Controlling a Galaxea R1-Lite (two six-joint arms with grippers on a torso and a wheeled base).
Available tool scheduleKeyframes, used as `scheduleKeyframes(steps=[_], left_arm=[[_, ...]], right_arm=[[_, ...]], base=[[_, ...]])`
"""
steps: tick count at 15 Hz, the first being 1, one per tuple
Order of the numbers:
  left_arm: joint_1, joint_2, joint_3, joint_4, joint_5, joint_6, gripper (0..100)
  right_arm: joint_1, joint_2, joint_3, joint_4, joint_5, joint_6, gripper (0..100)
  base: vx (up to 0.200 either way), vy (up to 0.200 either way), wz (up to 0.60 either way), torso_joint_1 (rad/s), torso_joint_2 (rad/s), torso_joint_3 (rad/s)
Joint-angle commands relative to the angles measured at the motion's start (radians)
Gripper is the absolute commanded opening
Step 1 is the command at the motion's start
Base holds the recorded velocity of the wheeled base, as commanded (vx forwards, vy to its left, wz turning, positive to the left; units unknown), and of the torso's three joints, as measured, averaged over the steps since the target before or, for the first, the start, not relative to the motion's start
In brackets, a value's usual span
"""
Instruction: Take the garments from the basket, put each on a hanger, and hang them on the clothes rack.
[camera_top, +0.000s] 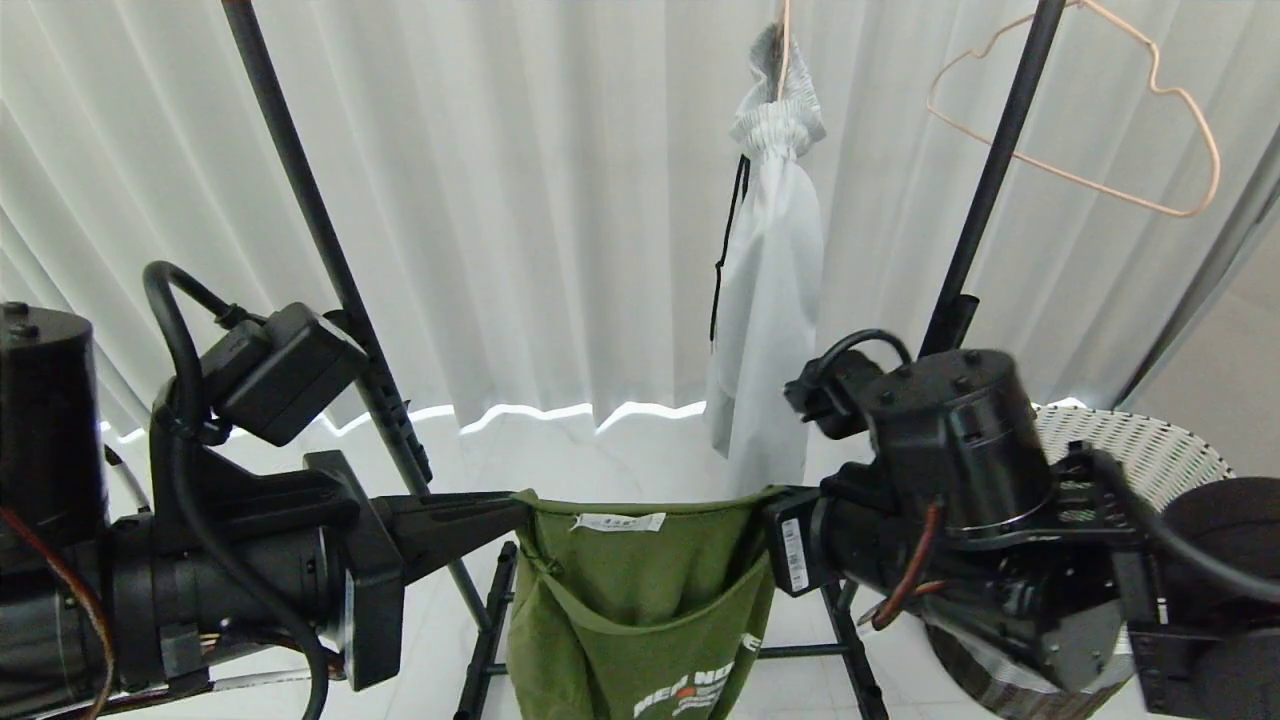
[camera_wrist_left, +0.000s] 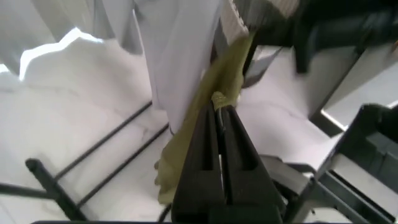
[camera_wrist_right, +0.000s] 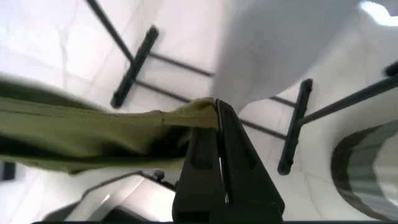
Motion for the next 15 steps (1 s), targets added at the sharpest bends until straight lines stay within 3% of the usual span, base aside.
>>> scheduleKeyframes(steps=[1,6,8,11,15], left_arm=[[-0.003,-0.033,0.000,0.048,0.000,0.000,0],[-0.003,-0.036,-0.028,0.062,0.006,0.001,0],[0.001,-0.028,-0.120,0.091,0.013,0.000,0],[-0.002,0.019,-0.224,0.088,0.082,0.000,0],[-0.039,0.025,-0.234,0.081,0.085,0.000,0]], right_arm=[[-0.012,-0.166,-0.047,0.060,0.005,-0.001,0],[-0.012,-0.207,-0.171,0.080,0.007,-0.007,0],[-0.012,-0.212,-0.226,0.080,0.008,-0.012,0],[-0.016,-0.212,-0.341,0.083,0.030,-0.064,0],[-0.016,-0.211,-0.452,0.152,0.077,-0.086,0]], base=[[0.000,0.000,0.00,0.000,0.00,0.000],[0.000,0.000,0.00,0.000,0.00,0.000],[0.000,0.000,0.00,0.000,0.00,0.000],[0.000,0.000,0.00,0.000,0.00,0.000],[0.000,0.000,0.00,0.000,0.00,0.000]])
